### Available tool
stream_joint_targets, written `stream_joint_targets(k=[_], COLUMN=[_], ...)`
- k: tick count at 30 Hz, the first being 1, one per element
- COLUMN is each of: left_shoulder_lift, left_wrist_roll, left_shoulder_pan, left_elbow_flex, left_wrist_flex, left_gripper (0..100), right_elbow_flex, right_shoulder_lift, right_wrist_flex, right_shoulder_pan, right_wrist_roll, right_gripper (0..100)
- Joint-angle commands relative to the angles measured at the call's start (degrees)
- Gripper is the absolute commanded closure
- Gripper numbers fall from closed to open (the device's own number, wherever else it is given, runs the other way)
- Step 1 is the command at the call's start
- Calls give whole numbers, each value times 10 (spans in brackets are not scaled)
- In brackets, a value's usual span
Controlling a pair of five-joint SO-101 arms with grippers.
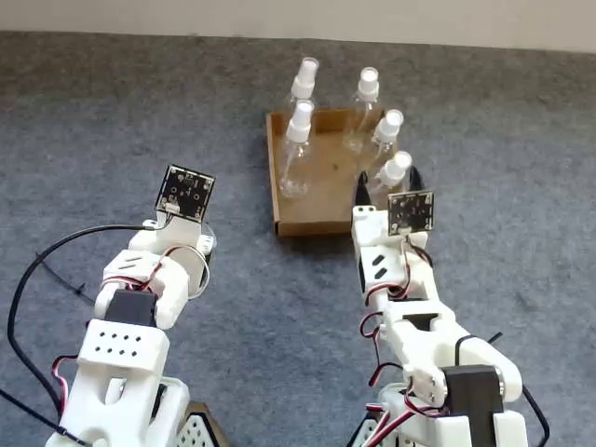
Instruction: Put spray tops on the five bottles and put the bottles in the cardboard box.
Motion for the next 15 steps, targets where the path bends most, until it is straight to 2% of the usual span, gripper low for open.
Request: stream_joint_targets(k=[1,15], left_shoulder_lift=[2,2], left_wrist_roll=[0,0], left_shoulder_pan=[-7,-7], left_elbow_flex=[-3,-3], left_wrist_flex=[-13,-14], left_gripper=[912,912], right_elbow_flex=[-4,-8], right_shoulder_lift=[-7,-7], right_wrist_flex=[-17,-15], right_shoulder_pan=[-6,-4], right_wrist_roll=[7,9], right_gripper=[774,763])
